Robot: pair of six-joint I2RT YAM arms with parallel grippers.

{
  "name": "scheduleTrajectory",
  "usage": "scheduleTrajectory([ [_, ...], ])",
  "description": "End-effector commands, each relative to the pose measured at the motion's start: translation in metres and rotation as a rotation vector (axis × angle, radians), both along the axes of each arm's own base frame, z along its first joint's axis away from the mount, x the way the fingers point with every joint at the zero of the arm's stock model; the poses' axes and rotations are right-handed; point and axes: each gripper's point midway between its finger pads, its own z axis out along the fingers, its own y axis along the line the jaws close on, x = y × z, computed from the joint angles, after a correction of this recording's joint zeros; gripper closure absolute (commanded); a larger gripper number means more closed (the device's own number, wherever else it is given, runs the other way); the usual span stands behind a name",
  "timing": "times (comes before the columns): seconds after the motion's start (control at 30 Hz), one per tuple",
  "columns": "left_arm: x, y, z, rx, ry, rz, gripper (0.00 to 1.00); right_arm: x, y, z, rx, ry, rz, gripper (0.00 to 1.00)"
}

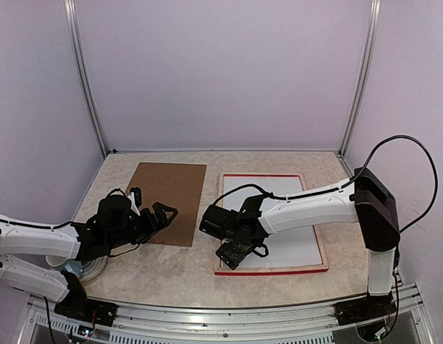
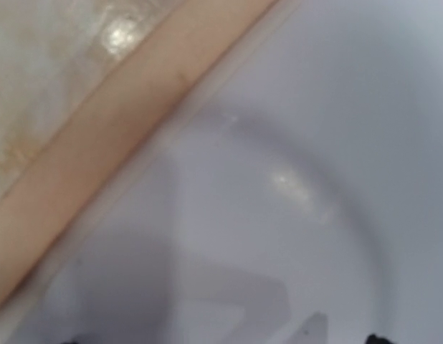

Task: Put the photo into the frame
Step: Pick up the backboard from the center of the board.

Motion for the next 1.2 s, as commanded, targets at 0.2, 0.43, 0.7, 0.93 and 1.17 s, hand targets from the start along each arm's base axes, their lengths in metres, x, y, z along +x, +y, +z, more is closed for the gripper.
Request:
scheduleTrajectory([
  [0.2, 0.008, -0.003, 0.018, -0.002, -0.051, 0.000, 0.01, 0.043, -0.028, 0.079, 0.253, -0.044, -0.103, 0.05],
  [0.43, 0.019, -0.001, 0.028, 0.064, -0.088, 0.012, 0.01, 0.096, -0.087, 0.120, 0.441, -0.087, -0.270, 0.01],
  [0.7, 0.048, 0.019, 0.023, 0.178, -0.068, 0.046, 0.01, 0.131, -0.129, 0.138, 0.643, -0.079, -0.399, 0.01],
  [0.93, 0.077, 0.055, 0.011, 0.209, -0.007, 0.140, 0.01, 0.134, -0.114, 0.126, 0.812, 0.061, -0.395, 0.01],
  [1.17, 0.107, 0.100, -0.006, 0.154, 0.060, 0.252, 0.01, 0.139, -0.084, 0.133, 0.915, 0.120, -0.378, 0.01],
])
